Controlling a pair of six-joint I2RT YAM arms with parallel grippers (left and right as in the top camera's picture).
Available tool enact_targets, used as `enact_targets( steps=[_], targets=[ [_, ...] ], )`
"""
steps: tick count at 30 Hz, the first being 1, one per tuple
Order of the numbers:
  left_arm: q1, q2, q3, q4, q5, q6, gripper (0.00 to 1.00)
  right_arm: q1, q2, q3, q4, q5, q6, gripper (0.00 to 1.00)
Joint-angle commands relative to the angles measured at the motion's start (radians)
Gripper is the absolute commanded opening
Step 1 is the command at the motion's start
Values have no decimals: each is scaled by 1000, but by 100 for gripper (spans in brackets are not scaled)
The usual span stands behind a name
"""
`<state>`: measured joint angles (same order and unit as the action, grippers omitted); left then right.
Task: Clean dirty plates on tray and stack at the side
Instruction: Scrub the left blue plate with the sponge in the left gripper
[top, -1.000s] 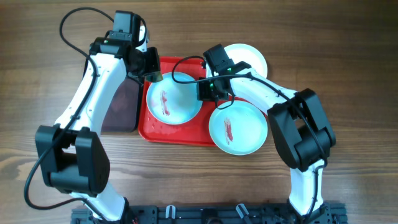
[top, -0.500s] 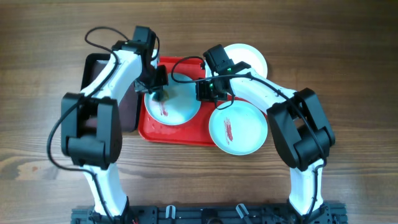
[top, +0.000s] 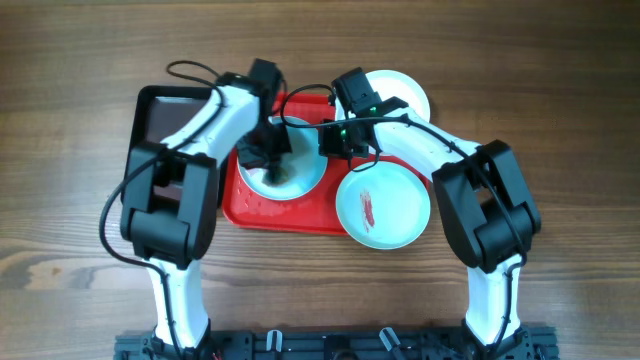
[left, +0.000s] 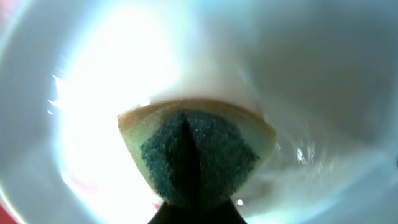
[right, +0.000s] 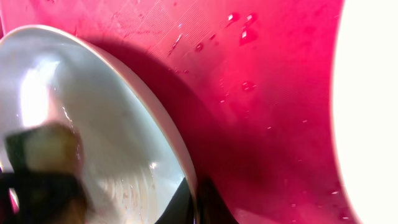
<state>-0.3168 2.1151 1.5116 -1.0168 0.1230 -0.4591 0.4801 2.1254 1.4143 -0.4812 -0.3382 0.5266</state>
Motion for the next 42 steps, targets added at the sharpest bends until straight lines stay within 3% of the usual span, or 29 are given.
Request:
enact_targets(
  steps=[1, 5, 12, 19, 22, 25, 30, 31, 34, 38, 42],
  targets=[
    [-76, 23, -28, -11, -34, -38, 4, -14, 27, 1, 13, 27, 33, 4],
    [-93, 23, -103, 63, -135, -128, 4, -14, 27, 1, 13, 26, 32, 4],
    [-70, 23, -226, 326, -264, -129, 4, -16, 27, 1, 4, 21, 31, 4],
    [-32, 23, -235, 325, -457, -185, 4, -63, 28, -17, 2, -72, 29, 4],
    [-16, 23, -235, 302, -425, -184, 4, -75, 29, -20, 3, -82, 25, 4],
    [-13, 23, -235, 249, -303, -122, 4, -74, 29, -20, 4, -82, 23, 4],
    [-15, 23, -235, 193, 55, 119, 4, -74, 29, -20, 7, -82, 23, 4],
    [-15, 23, -235, 192, 180, 208, 4, -74, 29, -20, 9, -82, 23, 5],
    [-16, 23, -235, 198, 344, 299, 4, -74, 29, -20, 10, -82, 23, 4],
    [-18, 23, -235, 238, 307, 293, 4, -74, 29, -20, 10, -82, 23, 4],
    [-18, 23, -235, 318, 53, 100, 4, -74, 29, -20, 11, -82, 23, 4]
  ],
)
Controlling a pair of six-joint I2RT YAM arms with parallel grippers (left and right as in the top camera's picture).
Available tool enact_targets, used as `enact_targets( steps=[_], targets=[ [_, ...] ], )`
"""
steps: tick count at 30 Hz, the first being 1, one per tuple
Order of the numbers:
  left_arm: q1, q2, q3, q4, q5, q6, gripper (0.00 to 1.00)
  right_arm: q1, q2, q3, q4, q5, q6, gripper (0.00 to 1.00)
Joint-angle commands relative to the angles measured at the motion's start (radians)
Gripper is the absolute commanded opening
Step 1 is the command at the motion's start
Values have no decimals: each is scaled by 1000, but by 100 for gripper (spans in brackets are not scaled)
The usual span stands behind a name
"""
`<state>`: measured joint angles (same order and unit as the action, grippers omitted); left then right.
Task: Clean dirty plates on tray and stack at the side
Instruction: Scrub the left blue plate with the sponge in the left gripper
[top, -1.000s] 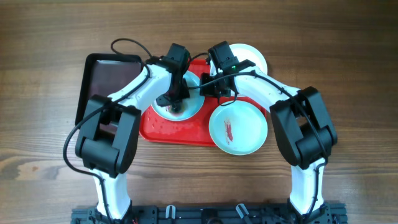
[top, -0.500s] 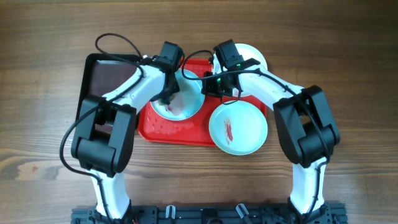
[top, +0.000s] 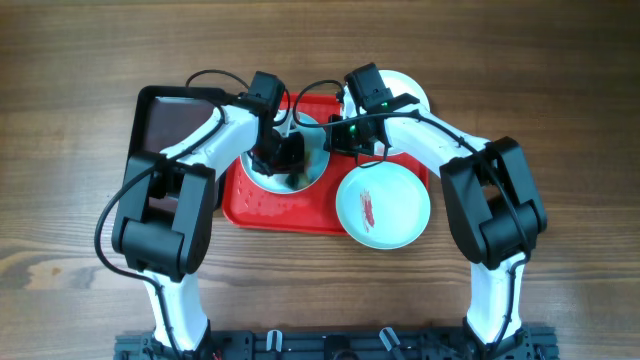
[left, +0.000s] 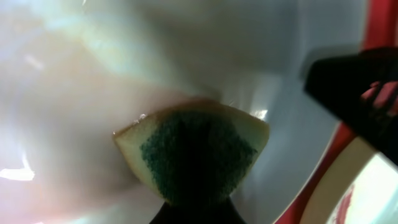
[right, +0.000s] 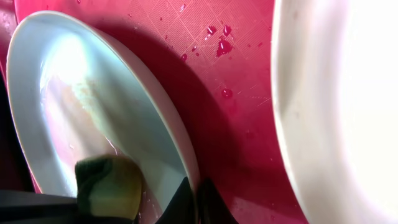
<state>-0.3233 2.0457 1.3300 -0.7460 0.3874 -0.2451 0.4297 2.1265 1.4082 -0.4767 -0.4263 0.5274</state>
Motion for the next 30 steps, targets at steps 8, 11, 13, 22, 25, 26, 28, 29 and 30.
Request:
enact_targets(
  steps=[8, 11, 13, 22, 25, 26, 28, 29, 30],
  targets=[
    [-12, 92, -53, 79, -707, -479, 4, -24, 28, -14, 6, 6, 22, 4],
    [-12, 92, -53, 76, -752, -526, 4, -24, 28, -14, 8, 6, 22, 4],
    [-12, 92, -53, 64, -723, -526, 4, -24, 28, -14, 8, 6, 22, 4],
    [-13, 92, -53, -106, -179, -241, 4, -24, 28, -14, 8, 6, 18, 4],
    [-22, 92, -53, -103, -5, -64, 4, -24, 28, -14, 9, 6, 18, 4],
    [-26, 92, -53, -99, 11, -42, 4, -24, 28, -14, 10, 6, 18, 4],
    [-37, 92, -53, -69, 9, -27, 4, -24, 28, -14, 9, 6, 19, 4],
    [-40, 92, -53, -52, 9, -27, 4, -24, 28, -14, 9, 6, 18, 4],
    [-45, 92, -53, -23, 9, -27, 4, -24, 28, -14, 9, 6, 18, 4]
  ],
)
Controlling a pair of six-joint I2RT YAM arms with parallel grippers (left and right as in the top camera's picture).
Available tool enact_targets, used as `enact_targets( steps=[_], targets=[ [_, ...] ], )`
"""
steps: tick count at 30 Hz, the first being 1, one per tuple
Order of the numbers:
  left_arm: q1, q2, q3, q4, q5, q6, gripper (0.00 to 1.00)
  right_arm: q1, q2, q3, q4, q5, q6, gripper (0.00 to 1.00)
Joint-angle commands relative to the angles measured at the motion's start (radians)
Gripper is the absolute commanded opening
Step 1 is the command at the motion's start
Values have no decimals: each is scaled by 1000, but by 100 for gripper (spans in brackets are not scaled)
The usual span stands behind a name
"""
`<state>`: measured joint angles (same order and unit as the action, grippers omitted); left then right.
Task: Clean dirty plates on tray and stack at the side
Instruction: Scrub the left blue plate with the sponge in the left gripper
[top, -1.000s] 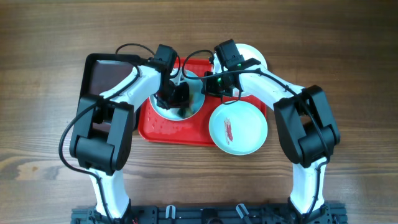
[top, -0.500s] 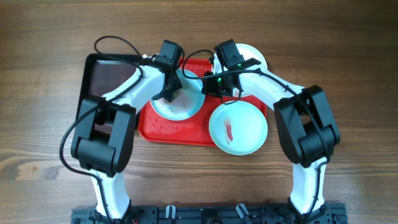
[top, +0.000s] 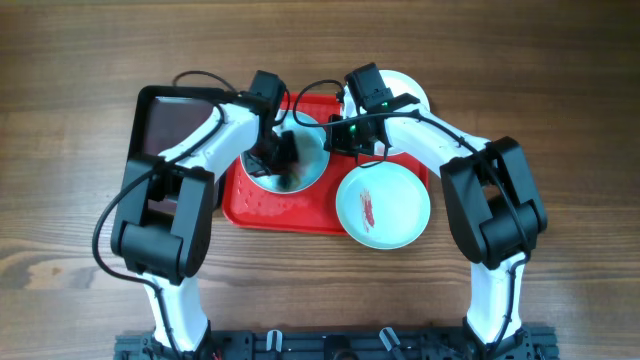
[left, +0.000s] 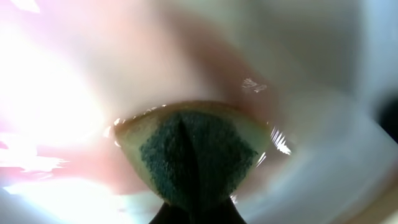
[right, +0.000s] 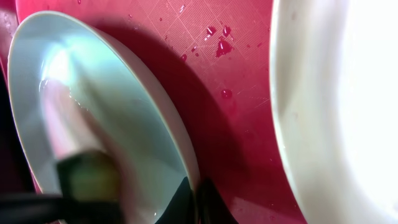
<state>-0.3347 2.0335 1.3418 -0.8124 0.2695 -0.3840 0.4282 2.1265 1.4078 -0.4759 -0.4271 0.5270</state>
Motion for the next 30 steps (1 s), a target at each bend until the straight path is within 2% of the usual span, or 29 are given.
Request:
enact_targets(
  steps=[1, 6, 11, 16, 19, 24, 26, 30],
  targets=[
    [-37, 105, -65, 76, 127, 112, 4, -22, 28, -13, 8, 6, 19, 4],
    [-43, 105, -65, 236, 91, 111, 4, -22, 28, -13, 7, -1, 11, 4],
    [-32, 106, -65, 350, -55, 104, 4, -22, 28, -13, 8, -1, 6, 4],
    [-9, 106, -65, 416, -334, -105, 4, -22, 28, -13, 8, -1, 6, 4],
    [16, 106, -65, 401, -439, -192, 4, -22, 28, -13, 8, -1, 6, 4],
    [57, 106, -65, 275, -483, -291, 4, -22, 28, -13, 8, -1, 6, 4],
    [68, 106, -65, 201, -468, -313, 4, -22, 28, -13, 9, -1, 7, 4],
    [73, 106, -65, 73, -307, -307, 4, -22, 28, -13, 11, -1, 6, 4]
  ],
)
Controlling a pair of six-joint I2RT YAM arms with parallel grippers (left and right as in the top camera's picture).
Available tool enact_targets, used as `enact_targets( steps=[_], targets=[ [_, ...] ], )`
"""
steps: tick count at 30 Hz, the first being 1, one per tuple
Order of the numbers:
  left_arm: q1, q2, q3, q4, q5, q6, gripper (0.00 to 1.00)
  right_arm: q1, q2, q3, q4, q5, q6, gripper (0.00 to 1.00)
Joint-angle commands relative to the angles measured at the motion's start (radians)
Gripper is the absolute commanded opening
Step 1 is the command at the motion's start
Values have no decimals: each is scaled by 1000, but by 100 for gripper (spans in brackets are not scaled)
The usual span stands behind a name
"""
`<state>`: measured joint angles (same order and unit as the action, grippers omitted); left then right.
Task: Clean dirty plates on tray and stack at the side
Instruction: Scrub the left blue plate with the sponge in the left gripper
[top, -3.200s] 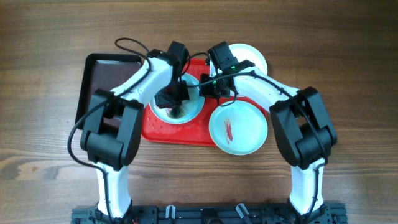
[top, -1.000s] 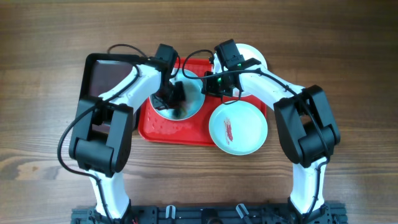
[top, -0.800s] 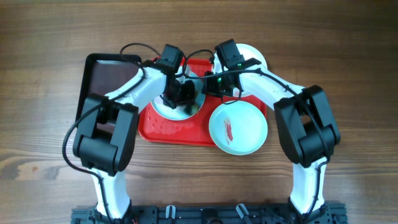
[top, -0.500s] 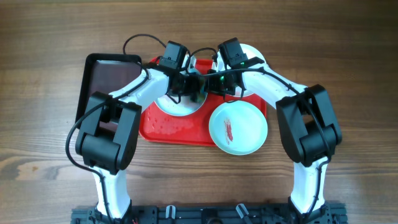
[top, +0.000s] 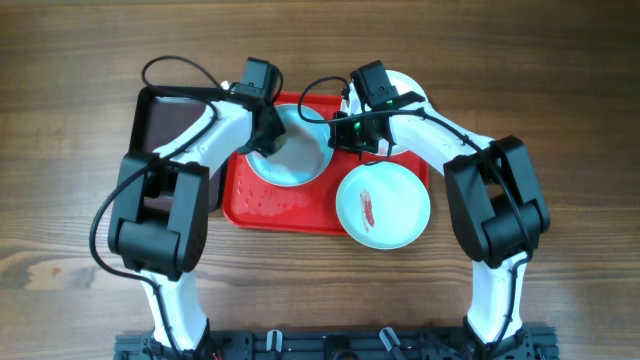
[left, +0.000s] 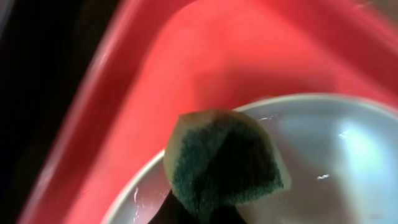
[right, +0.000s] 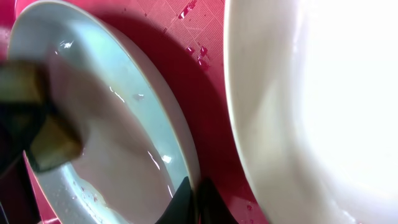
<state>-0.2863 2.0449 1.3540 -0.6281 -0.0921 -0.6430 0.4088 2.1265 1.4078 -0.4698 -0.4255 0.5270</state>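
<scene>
A light blue plate (top: 295, 160) sits tilted on the red tray (top: 262, 205). My right gripper (right: 194, 198) is shut on the plate's right rim (right: 186, 155). My left gripper (left: 200, 214) is shut on a yellow-green sponge (left: 227, 158), held over the plate's upper left rim (left: 143, 180). A second light blue plate (top: 382, 205) with a red smear lies at the tray's lower right corner. A white plate (top: 405, 92) rests on the table at the upper right, and shows large in the right wrist view (right: 311, 106).
A black tray or tablet-like panel (top: 160, 125) lies left of the red tray. Water drops dot the red tray (right: 202, 62). Wooden table (top: 80, 220) surrounds everything.
My left gripper with the sponge has moved from the plate's middle to its upper left rim. The right gripper keeps its hold on the rim; the plate looks wiped.
The sponge was pressed in the plate's bowl while my right gripper held the rim. At the following moments the sponge lay at other spots inside the plate. Now it stands off the bowl's middle, at the plate's upper left edge.
</scene>
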Motion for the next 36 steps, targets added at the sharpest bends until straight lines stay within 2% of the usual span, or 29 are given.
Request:
enact_targets(
  steps=[1, 5, 9, 12, 18, 23, 28, 34, 36],
  targets=[
    [24, 95, -77, -139, 108, -36, 4, -3, 28, -13, 5, -2, 6, 4],
    [11, 95, -77, -200, 316, 101, 4, -3, 28, -13, 5, -2, 6, 4],
    [-25, 95, -77, -198, 457, 235, 4, -3, 28, -13, 5, -2, 6, 4],
    [-60, 95, -77, -167, 481, 301, 4, -3, 28, -13, 5, -2, 6, 4],
    [-101, 95, -77, -18, 475, 323, 4, -3, 28, -13, 5, -2, 3, 4],
    [-88, 95, -77, 47, 416, 322, 4, -3, 28, -13, 4, -2, 3, 4],
    [-66, 95, -77, 158, 261, 320, 4, -3, 28, -13, 5, -2, 4, 4],
    [-45, 95, -77, 213, -153, 103, 4, -3, 28, -13, 5, -2, 3, 4],
    [-38, 95, -77, 187, -212, 67, 4, -3, 28, -13, 5, -2, 3, 4]
  ],
)
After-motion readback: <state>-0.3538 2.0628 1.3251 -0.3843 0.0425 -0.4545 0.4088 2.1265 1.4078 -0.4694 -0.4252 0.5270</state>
